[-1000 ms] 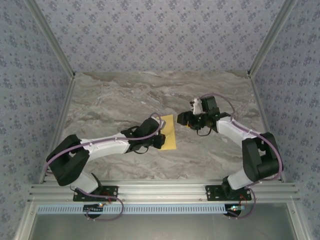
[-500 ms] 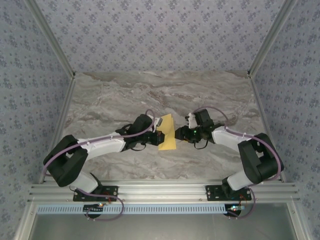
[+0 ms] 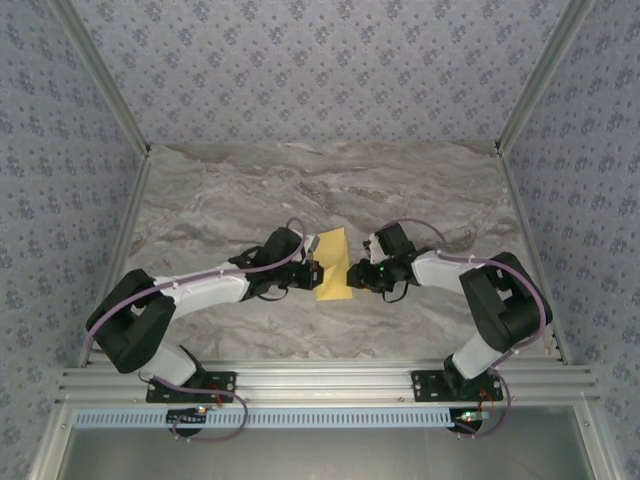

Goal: Fold a paper plane with a square sheet of paper (fold left side to right side)
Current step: Fold the triangle a second time at the center of the table.

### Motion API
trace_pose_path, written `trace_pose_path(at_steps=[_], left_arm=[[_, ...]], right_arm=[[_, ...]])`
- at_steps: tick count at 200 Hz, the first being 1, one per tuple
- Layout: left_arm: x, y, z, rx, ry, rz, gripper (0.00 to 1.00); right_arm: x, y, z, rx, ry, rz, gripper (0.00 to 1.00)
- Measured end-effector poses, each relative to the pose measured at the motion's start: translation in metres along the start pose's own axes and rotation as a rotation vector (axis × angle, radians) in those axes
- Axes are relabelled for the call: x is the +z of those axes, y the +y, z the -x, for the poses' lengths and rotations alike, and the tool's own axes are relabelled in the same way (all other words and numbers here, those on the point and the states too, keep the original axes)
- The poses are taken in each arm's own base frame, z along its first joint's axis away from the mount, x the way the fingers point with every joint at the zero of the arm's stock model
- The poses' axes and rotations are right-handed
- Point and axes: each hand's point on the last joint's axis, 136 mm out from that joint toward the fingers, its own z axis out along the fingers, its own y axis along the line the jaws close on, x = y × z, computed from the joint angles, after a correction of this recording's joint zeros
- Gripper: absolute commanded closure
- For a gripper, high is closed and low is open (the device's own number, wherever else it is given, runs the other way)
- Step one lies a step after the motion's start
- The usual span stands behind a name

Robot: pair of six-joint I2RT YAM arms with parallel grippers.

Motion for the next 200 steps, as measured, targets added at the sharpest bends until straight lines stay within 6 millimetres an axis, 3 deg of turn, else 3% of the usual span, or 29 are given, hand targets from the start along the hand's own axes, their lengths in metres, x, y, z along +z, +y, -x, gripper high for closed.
trace_pose_path(at_steps=[63, 132, 200], left_arm=[[-0.001, 0.008, 0.005, 0.002, -0.009, 0.014, 1.0], [0.018, 0.034, -0.015, 0.02, 0.085, 0.082, 1.0], [0.025, 0.038, 0.001, 0.037, 0.074, 0.092, 1.0]], right_arm=[[0.001, -0.001, 0.0, 0.007, 0.017, -0.022, 0.67], [0.001, -0.002, 0.0, -0.009, 0.025, -0.037, 0.67], [0.001, -0.002, 0.0, -0.019, 0.027, -0.038, 0.67]])
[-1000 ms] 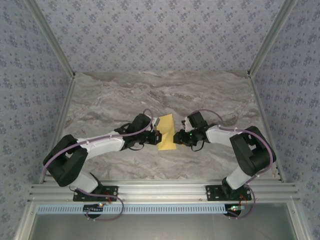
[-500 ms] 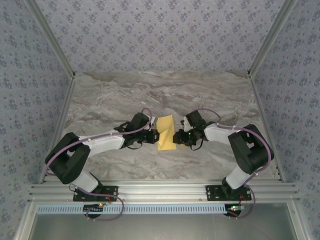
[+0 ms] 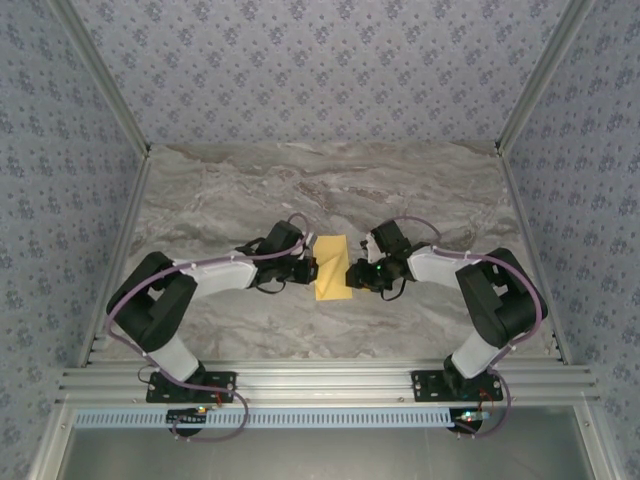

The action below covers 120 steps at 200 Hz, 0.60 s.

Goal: Fold a paper plane with a square sheet of paper (fold left side to right side)
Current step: Fold the triangle a second time at the center of the table.

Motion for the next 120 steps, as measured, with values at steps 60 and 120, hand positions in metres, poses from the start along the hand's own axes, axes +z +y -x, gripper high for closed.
trace_pose_path(at_steps=[60, 120], left_arm=[[0.009, 0.004, 0.003, 0.009, 0.014, 0.012, 1.0], [0.013, 0.005, 0.01, 0.019, 0.009, 0.013, 1.0]], right_arm=[[0.0, 0.0, 0.0, -0.004, 0.001, -0.001, 0.67], [0.0, 0.0, 0.0, -0.007, 0.001, -0.001, 0.67]])
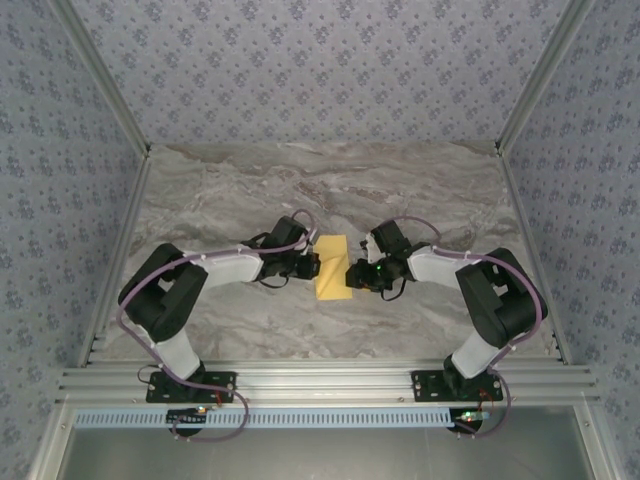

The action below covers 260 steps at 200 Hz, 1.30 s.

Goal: Fold a paper plane with a square sheet of paper (fold left side to right side)
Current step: Fold the triangle a second time at the center of the table.

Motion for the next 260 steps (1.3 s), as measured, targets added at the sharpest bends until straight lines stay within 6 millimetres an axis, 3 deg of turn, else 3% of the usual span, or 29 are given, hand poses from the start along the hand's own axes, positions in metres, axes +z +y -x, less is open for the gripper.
trace_pose_path(at_steps=[260], left_arm=[[0.015, 0.004, -0.007, -0.001, 0.049, 0.0, 1.0]], right_arm=[[0.0, 0.0, 0.0, -0.007, 0.006, -0.007, 0.67]])
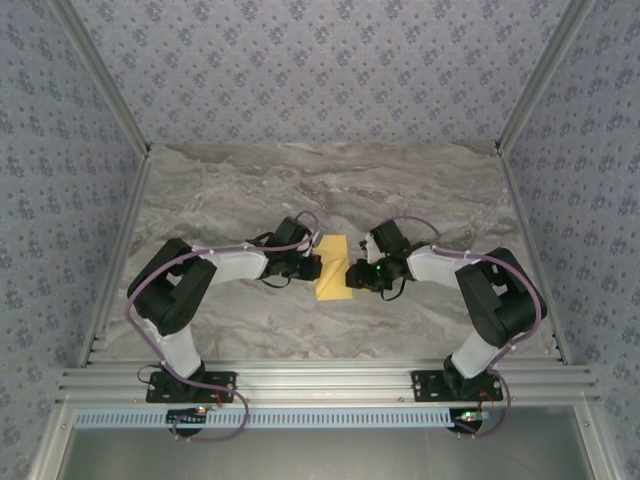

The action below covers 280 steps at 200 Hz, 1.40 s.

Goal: Fold a paper plane with a square sheet of paper (fold left side to right side)
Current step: Fold the triangle a second time at the center of the table.

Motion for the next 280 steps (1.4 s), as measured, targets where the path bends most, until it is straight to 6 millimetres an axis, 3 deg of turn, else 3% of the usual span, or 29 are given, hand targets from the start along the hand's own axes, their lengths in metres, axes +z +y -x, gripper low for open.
trace_pose_path(at_steps=[223, 280], left_arm=[[0.003, 0.001, 0.001, 0.026, -0.002, 0.001, 1.0], [0.003, 0.001, 0.001, 0.026, -0.002, 0.001, 1.0]], right_arm=[[-0.005, 0.002, 0.001, 0.01, -0.023, 0.049, 0.68], [-0.018, 0.036, 0.035, 0.025, -0.131, 0.24, 0.7]])
